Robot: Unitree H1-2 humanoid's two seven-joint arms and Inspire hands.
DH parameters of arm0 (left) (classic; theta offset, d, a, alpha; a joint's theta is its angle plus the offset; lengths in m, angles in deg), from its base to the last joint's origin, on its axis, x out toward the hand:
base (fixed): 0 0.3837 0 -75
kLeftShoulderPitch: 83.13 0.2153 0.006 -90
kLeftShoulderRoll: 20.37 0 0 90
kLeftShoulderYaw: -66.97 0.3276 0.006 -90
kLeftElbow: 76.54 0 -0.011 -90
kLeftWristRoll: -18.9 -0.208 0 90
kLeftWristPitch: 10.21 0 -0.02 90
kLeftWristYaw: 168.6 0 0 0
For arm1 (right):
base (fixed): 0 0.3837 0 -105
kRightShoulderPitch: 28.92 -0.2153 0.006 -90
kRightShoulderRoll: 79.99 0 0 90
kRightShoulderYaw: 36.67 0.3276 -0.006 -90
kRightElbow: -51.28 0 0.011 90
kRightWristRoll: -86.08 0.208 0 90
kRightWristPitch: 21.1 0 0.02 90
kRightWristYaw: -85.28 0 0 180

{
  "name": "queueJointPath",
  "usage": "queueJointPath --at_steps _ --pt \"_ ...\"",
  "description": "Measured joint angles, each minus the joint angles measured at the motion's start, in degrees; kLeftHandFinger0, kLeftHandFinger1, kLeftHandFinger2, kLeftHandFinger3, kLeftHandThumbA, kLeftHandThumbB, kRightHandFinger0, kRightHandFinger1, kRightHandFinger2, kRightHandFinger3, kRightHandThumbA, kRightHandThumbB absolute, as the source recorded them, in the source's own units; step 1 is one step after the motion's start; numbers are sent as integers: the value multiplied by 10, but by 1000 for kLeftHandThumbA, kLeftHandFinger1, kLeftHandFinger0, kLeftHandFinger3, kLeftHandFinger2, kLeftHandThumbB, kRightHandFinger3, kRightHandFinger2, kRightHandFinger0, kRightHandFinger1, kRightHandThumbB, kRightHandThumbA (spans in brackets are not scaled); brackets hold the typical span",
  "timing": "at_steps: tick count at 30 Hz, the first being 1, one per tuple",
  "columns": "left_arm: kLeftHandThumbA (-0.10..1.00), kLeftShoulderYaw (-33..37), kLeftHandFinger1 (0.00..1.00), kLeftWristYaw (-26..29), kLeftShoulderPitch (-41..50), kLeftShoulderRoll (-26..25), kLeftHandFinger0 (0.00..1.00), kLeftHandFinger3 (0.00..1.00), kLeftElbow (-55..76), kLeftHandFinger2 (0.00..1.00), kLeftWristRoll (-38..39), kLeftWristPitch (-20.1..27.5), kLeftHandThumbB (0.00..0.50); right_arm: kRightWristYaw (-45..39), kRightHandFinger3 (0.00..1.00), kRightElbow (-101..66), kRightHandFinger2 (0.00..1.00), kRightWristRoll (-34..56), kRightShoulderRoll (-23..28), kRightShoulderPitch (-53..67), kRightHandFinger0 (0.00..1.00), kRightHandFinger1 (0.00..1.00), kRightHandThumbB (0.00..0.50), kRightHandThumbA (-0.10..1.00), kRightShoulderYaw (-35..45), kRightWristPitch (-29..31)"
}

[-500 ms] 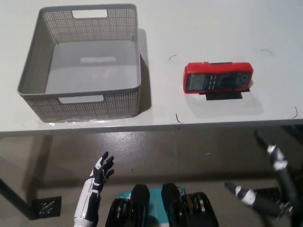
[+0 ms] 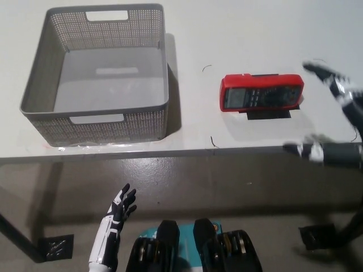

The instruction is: Use the right hand to pick up a multimeter on the right side and put it into a container on the left side

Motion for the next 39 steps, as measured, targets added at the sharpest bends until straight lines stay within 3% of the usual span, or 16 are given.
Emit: queueJointPath --at_steps 2,4,13,18,21,31,37,38,39 --pt "1000 0 1000 0 1 0 1000 1000 -2 1000 0 0 336 -27 1000 30 1000 -9 6 -55 1000 1000 407 1000 -18 -20" --pt "1000 0 1000 0 1 0 1000 1000 -3 1000 0 0 343 -46 1000 60 1000 -16 7 -96 1000 1000 453 1000 -33 -34" --pt "1000 -1 1000 0 3 -2 1000 1000 -3 1000 0 0 328 -130 1000 264 1000 -42 3 -282 1000 1000 500 1000 -129 -94" --pt "1000 -1 1000 0 3 -7 1000 1000 -3 1000 -1 0 327 -169 1000 420 1000 -50 -14 -370 1000 1000 467 1000 -181 -120" --pt "1000 -1 1000 0 3 -9 1000 1000 -3 1000 -2 0 326 -185 1000 514 1000 -57 -32 -412 1000 1000 500 1000 -211 -128" --pt "1000 -1 1000 0 5 -21 1000 1000 -2 1000 -10 2 325 -223 1000 803 1000 -83 -103 -513 1000 1000 500 1000 -286 -127" --pt "1000 0 1000 -1 3 -29 1000 1000 -2 1000 -12 7 327 -240 1000 875 1000 -88 -117 -545 1000 1000 446 1000 -294 -94" --pt "1000 0 1000 -1 4 -29 1000 1000 -2 1000 -12 7 321 -244 1000 889 1000 -88 -121 -547 1000 1000 417 1000 -294 -82" --pt "1000 0 1000 -1 4 -29 1000 1000 -2 1000 -13 7 319 -247 1000 899 1000 -89 -124 -547 1000 1000 426 1000 -295 -74"
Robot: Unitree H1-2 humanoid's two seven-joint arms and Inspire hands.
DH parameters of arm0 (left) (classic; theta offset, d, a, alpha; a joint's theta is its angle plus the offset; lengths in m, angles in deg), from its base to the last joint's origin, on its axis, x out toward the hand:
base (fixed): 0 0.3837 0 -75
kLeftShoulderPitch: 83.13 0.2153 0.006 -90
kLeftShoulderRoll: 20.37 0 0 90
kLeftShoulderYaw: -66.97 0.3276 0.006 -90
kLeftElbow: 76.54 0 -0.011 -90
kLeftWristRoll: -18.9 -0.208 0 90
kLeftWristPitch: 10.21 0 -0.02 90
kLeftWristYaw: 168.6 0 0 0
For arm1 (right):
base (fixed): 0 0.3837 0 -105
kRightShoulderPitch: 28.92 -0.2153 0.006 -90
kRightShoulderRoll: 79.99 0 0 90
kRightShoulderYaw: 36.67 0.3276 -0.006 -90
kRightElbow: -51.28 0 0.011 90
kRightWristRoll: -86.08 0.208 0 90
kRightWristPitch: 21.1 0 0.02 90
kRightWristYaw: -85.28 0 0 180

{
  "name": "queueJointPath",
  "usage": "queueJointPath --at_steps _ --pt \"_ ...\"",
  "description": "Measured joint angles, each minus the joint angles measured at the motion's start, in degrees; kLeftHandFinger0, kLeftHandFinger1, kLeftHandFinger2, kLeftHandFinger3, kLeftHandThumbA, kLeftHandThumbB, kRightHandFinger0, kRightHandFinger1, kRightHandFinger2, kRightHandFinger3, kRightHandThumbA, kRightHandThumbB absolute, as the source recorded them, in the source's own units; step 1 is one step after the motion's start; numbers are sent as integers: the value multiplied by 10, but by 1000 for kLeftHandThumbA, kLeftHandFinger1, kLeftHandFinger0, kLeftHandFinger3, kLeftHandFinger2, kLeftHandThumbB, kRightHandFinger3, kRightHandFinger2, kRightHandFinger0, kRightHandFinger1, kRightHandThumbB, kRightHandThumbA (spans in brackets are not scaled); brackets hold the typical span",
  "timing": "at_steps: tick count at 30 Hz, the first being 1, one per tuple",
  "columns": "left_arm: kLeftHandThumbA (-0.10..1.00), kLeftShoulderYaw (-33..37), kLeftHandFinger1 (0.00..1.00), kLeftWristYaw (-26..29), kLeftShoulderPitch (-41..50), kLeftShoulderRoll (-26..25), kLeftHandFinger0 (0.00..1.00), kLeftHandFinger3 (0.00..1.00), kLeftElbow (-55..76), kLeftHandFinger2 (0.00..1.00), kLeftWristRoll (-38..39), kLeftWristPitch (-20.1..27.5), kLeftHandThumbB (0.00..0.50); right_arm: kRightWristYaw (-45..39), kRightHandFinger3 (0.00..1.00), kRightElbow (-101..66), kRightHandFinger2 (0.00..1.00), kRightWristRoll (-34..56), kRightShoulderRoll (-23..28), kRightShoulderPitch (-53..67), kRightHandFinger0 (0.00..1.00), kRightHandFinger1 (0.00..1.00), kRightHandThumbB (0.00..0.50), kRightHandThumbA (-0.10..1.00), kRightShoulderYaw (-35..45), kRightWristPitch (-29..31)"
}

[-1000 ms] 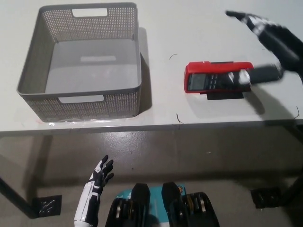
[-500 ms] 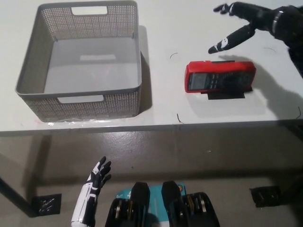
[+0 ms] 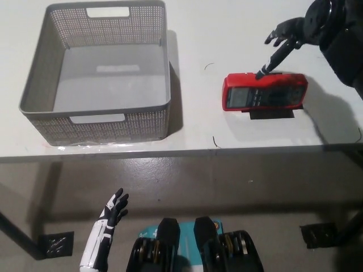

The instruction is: Use the right hand to pick up a multimeter on the right side and put it into a container on the left side

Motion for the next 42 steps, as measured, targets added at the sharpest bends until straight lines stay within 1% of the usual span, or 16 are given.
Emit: queueJointPath --at_steps 4,20,21,23,24,27,28,29,33,35,37,38,39,40,41,42 --pt "1000 2 1000 -1 1 0 1000 1000 0 1000 -1 1 338 -11 1000 39 1000 -5 -18 0 1000 1000 499 954 -7 11" --pt "1000 8 1000 -5 13 -2 1000 1000 11 1000 -6 0 342 61 1000 106 1000 -33 -93 36 1000 1000 500 954 -33 41" --pt "1000 8 1000 -5 13 -2 1000 1000 11 1000 -6 0 330 66 1000 111 1000 -37 -98 41 1000 1000 500 738 -38 42" --pt "1000 10 1000 -7 13 -2 1000 1000 10 1000 -6 1 326 98 1000 116 1000 -45 -110 58 1000 1000 500 658 -40 40" --pt "1000 11 1000 -8 14 -2 1000 1000 10 1000 -6 1 319 110 1000 117 1000 -46 -113 61 1000 1000 469 348 -38 38" --pt "1000 12 1000 -8 13 -2 1000 1000 9 1000 -7 1 318 151 1000 117 1000 -45 -117 75 958 1000 493 327 -30 38" --pt "1000 13 1000 -8 13 -2 1000 1000 9 1000 -7 1 328 167 999 117 798 -45 -120 81 474 629 283 -15 -27 39" --pt "1000 13 1000 -8 13 -2 1000 1000 9 1000 -7 1 332 171 887 117 601 -45 -120 82 240 420 187 -97 -27 39" --pt "1000 13 1000 -8 13 -2 1000 1000 8 1000 -7 0 335 234 819 111 525 -46 -121 98 173 337 154 -100 -26 49" --pt "1000 13 1000 -8 13 -3 1000 1000 8 1000 -7 0 334 259 718 110 620 -47 -121 101 354 487 188 -100 -26 54" --pt "1000 13 1000 -8 13 -4 1000 1000 8 1000 -7 0 334 285 676 109 503 -46 -121 108 268 354 178 -100 -23 61" --pt "1000 13 1000 -8 13 -4 1000 1000 8 1000 -7 1 333 307 343 108 158 -46 -120 114 11 30 128 -100 -19 66" --pt "1000 13 1000 -9 13 -4 1000 1000 8 1000 -7 1 334 314 315 107 152 -45 -119 115 2 6 141 -100 -16 68" --pt "1000 13 1000 -9 13 -5 1000 1000 7 1000 -6 1 341 335 374 107 305 -41 -118 120 0 51 142 -100 1 75" --pt "1000 13 1000 -10 12 -5 1000 1000 7 1000 -6 1 343 351 473 107 454 -34 -116 126 0 119 149 -100 24 83" --pt "1000 13 1000 -10 12 -6 1000 1000 7 1000 -6 1 344 363 737 106 743 -27 -115 131 0 288 131 -100 43 90"
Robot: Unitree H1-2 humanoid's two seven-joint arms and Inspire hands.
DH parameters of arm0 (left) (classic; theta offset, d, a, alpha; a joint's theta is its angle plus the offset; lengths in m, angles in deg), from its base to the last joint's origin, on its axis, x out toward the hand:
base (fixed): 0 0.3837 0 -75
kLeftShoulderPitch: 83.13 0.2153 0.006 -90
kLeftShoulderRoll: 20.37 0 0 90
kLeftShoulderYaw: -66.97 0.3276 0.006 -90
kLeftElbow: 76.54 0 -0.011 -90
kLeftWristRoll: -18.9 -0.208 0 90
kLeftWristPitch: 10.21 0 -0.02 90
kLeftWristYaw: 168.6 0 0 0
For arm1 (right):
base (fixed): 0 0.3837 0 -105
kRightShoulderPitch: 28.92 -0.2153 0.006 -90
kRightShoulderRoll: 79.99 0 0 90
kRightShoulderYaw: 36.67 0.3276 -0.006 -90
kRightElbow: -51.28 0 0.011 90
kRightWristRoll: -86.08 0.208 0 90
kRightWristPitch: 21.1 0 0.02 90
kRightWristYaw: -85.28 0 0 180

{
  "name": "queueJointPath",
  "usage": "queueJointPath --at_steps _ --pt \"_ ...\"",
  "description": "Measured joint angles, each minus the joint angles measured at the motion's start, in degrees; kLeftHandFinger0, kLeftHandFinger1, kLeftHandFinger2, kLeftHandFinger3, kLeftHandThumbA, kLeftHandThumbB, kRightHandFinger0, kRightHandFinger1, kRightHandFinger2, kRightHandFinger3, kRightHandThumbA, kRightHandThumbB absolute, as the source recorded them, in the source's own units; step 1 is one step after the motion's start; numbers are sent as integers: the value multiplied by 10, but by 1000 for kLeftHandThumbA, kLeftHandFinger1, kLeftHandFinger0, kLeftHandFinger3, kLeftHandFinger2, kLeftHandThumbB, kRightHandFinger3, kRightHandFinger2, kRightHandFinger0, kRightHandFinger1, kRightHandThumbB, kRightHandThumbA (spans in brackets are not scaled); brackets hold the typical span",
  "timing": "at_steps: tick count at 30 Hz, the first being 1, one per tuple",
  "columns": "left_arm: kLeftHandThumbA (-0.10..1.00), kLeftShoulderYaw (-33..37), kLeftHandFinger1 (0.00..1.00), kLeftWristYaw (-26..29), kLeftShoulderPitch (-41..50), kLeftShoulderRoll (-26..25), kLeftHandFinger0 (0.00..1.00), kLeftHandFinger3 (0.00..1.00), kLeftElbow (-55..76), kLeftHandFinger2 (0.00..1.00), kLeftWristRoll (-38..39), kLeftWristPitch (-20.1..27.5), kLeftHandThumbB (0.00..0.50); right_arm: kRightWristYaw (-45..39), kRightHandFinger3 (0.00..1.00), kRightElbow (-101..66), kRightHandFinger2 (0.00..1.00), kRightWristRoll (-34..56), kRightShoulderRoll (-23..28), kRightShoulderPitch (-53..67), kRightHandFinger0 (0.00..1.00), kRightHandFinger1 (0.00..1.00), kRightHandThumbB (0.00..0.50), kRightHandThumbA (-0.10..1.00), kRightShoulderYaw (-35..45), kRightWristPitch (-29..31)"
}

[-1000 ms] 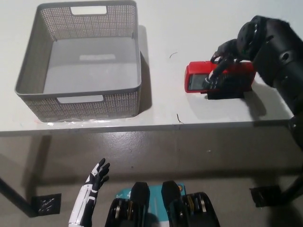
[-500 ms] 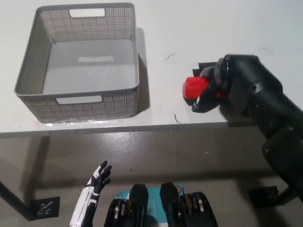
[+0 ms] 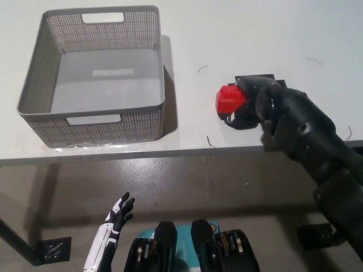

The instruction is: Use the right hand to pick up a multimeter on the right side and put it into a container on the left side

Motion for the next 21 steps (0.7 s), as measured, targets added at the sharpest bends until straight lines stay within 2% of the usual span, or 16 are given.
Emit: queueJointPath --at_steps 1,2,3,4,5,6,9,10,12,13,16,17,18,19,20,21 --pt "1000 0 1000 -1 0 -1 1000 1000 0 1000 0 0 343 16 825 -1 841 10 2 6 0 382 138 -100 32 9" --pt "1000 0 1000 -1 -1 -2 1000 1000 0 1000 0 0 343 29 906 -1 876 15 3 10 0 495 137 -100 51 13" --pt "1000 0 1000 -1 -1 -2 1000 1000 0 1000 0 0 343 41 936 -1 880 23 5 11 0 538 138 -100 79 17" --pt "1000 0 1000 -1 -1 -3 1000 1000 0 1000 0 1 331 53 915 -1 925 30 9 13 69 609 130 -100 105 21" --pt "1000 0 1000 -2 -1 -4 1000 1000 0 1000 0 2 324 63 920 -1 901 35 11 14 53 599 148 -100 127 24" --pt "1000 0 1000 -2 -1 -4 1000 1000 0 1000 0 2 322 65 973 -2 894 40 12 13 93 595 157 -100 142 26" --pt "1000 0 1000 -2 1 -4 1000 1000 -1 1000 0 2 321 69 974 -3 894 61 19 7 123 595 155 -100 204 30" --pt "1000 0 1000 -2 1 -4 1000 1000 -2 1000 0 2 321 69 1000 -3 1000 69 21 6 153 633 143 -100 224 31" --pt "1000 0 1000 -2 0 -4 1000 1000 -2 1000 0 3 322 69 1000 -4 1000 81 24 3 121 630 154 -100 257 31" --pt "1000 0 1000 -2 0 -4 1000 1000 -2 1000 -1 3 323 68 1000 -5 1000 93 26 0 28 558 151 -100 285 31" --pt "1000 0 1000 -2 1 -4 1000 1000 -2 1000 -1 3 323 68 1000 -6 1000 115 32 -1 5 548 150 -100 335 30" --pt "1000 0 1000 -2 1 -4 1000 1000 -2 1000 -1 3 323 67 1000 -6 897 125 36 -1 0 389 144 -100 357 30" --pt "1000 0 1000 -2 1 -4 1000 1000 -2 1000 -1 3 323 67 1000 -6 878 134 38 -2 0 346 143 -100 377 30" --pt "1000 0 1000 -2 1 -4 1000 1000 -2 1000 -1 3 309 66 1000 -6 779 141 41 -2 0 232 127 -100 395 29" --pt "1000 0 1000 -2 1 -4 1000 1000 -2 1000 -1 3 308 66 1000 -5 774 151 44 -3 0 188 127 -100 417 28" --pt "1000 0 1000 -2 1 -4 1000 1000 -3 1000 -1 3 309 65 1000 -5 602 162 47 -3 0 36 93 -100 439 26"
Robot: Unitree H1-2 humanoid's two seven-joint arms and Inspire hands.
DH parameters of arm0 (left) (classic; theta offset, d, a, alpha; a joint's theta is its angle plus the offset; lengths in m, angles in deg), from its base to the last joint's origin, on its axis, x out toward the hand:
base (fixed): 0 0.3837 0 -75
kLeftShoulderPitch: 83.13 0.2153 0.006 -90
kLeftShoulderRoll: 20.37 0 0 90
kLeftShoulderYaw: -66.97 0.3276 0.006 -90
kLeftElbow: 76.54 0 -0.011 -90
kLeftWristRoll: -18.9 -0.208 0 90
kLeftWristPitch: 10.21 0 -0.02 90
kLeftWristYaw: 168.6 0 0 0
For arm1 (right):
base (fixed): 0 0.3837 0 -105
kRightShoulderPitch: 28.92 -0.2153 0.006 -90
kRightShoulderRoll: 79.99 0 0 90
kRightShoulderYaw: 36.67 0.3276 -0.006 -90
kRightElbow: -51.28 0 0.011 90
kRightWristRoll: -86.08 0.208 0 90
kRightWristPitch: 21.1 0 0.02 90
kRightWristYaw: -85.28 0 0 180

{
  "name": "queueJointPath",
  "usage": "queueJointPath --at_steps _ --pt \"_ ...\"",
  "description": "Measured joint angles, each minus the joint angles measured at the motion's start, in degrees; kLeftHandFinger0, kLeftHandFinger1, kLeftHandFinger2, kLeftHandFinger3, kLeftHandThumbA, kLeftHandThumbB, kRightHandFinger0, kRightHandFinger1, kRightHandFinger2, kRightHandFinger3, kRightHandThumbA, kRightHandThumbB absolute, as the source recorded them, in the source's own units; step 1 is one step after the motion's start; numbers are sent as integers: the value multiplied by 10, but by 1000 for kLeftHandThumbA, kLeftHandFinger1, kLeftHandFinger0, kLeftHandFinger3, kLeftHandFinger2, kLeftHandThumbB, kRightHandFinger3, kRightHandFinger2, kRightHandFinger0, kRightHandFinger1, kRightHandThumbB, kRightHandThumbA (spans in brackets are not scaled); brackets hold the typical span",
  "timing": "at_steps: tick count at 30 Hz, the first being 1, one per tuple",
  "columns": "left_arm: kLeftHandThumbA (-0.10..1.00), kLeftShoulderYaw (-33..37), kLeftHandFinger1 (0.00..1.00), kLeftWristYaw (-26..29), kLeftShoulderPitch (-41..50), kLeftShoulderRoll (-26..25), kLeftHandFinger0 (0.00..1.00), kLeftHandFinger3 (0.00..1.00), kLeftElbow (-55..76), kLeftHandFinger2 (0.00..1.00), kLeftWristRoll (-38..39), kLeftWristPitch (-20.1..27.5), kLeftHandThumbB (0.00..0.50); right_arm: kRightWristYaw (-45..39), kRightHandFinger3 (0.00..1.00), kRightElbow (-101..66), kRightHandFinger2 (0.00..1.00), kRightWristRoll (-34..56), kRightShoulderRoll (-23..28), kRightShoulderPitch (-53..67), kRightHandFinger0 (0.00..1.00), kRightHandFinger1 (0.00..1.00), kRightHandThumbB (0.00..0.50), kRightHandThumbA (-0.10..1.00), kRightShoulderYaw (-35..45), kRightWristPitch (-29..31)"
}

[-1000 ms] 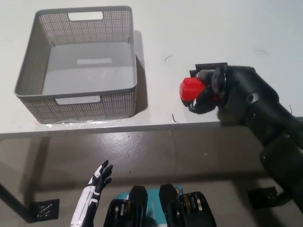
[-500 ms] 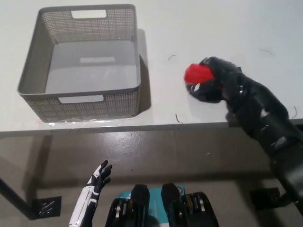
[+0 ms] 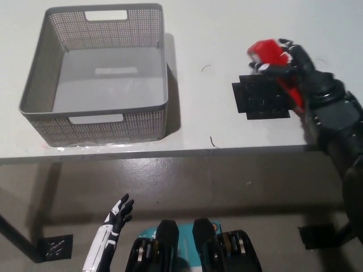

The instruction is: Use the right hand to pick up a multimeter on the right side and put it into a container on the left side

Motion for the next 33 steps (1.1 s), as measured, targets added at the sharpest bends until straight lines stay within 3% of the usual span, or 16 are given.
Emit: queueJointPath --at_steps 2,8,14,15,17,18,23,26,27,29,32,33 --pt "1000 0 1000 0 0 0 1000 1000 0 1000 0 0 308 -2 1000 0 570 16 6 -1 0 0 96 -100 35 -3" --pt "1000 0 1000 0 2 0 1000 1000 -1 1000 0 0 320 -7 1000 1 635 72 21 -3 0 26 109 -100 146 -21" --pt "1000 -1 1000 0 5 0 1000 1000 -1 1000 0 0 319 -11 1000 2 623 132 29 -1 0 25 95 -100 255 -41" --pt "1000 -1 1000 0 5 0 1000 1000 -1 1000 0 0 317 -11 1000 2 586 139 30 -1 0 40 67 -100 268 -45" --pt "1000 -2 1000 0 6 0 1000 1000 -1 1000 0 0 315 -14 1000 4 638 158 29 1 0 90 95 -100 299 -52" --pt "1000 -2 1000 0 7 0 1000 1000 -1 1000 0 0 314 -16 1000 6 662 169 27 2 0 104 62 -100 318 -57" --pt "1000 -4 1000 0 11 0 1000 1000 -1 1000 0 0 322 -25 1000 18 648 220 14 5 0 90 49 -100 388 -78" --pt "1000 -6 1000 0 16 0 1000 1000 -1 1000 0 0 332 -28 1000 25 700 248 5 5 0 134 45 -100 423 -90" --pt "1000 -7 1000 0 18 0 1000 1000 -1 1000 0 0 317 -29 1000 28 629 257 2 5 0 105 45 -100 435 -94" --pt "1000 -10 1000 0 21 0 1000 1000 -1 1000 0 1 314 -31 1000 30 589 276 -3 5 0 84 56 -100 454 -99" --pt "1000 -14 1000 0 26 0 1000 1000 0 1000 0 3 342 -36 1000 34 506 307 -7 5 0 4 31 -100 478 -107" --pt "1000 -15 1000 0 28 -1 1000 1000 0 1000 0 3 340 -38 1000 35 493 317 -9 6 0 0 49 -100 485 -108"
